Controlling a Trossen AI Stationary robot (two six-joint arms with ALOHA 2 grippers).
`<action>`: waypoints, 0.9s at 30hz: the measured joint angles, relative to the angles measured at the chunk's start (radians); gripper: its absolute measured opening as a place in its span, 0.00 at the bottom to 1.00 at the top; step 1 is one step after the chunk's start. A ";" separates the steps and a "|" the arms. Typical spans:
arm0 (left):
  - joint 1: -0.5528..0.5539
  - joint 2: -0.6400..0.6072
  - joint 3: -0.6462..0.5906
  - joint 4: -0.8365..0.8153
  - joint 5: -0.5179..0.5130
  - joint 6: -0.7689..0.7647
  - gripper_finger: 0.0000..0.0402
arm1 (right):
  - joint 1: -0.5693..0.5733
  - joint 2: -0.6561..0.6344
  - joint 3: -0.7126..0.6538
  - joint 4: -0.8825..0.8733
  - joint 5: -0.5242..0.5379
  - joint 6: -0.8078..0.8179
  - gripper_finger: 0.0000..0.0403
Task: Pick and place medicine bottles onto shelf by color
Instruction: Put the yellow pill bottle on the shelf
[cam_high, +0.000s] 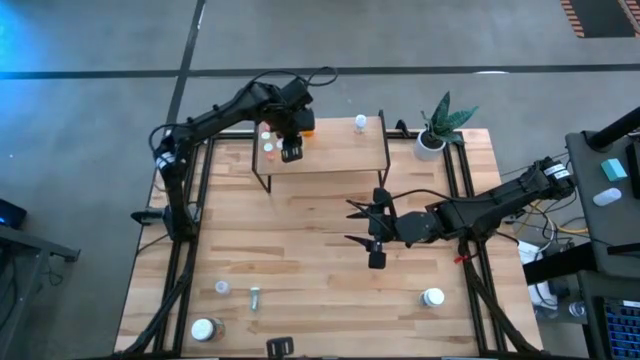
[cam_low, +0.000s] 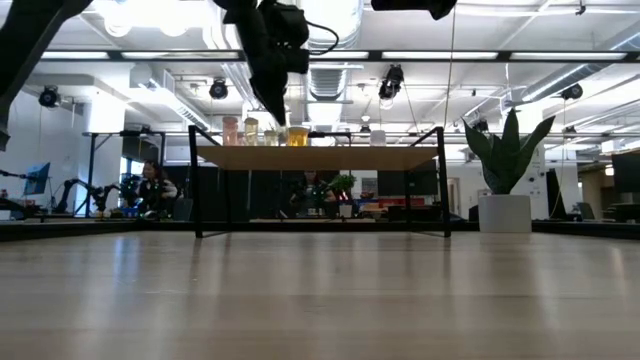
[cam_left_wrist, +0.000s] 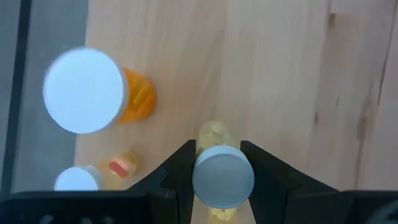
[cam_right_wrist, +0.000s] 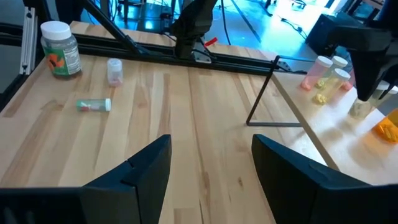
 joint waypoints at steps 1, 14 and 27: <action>0.003 0.002 -0.005 -0.002 -0.002 0.000 0.24 | 0.000 0.000 0.000 0.000 0.000 0.000 0.53; 0.008 0.014 -0.036 -0.002 -0.004 0.000 0.24 | 0.000 0.000 0.000 0.000 0.000 0.007 0.53; 0.008 0.014 -0.036 0.003 -0.004 0.000 0.41 | 0.000 0.000 0.000 0.001 0.000 0.008 0.53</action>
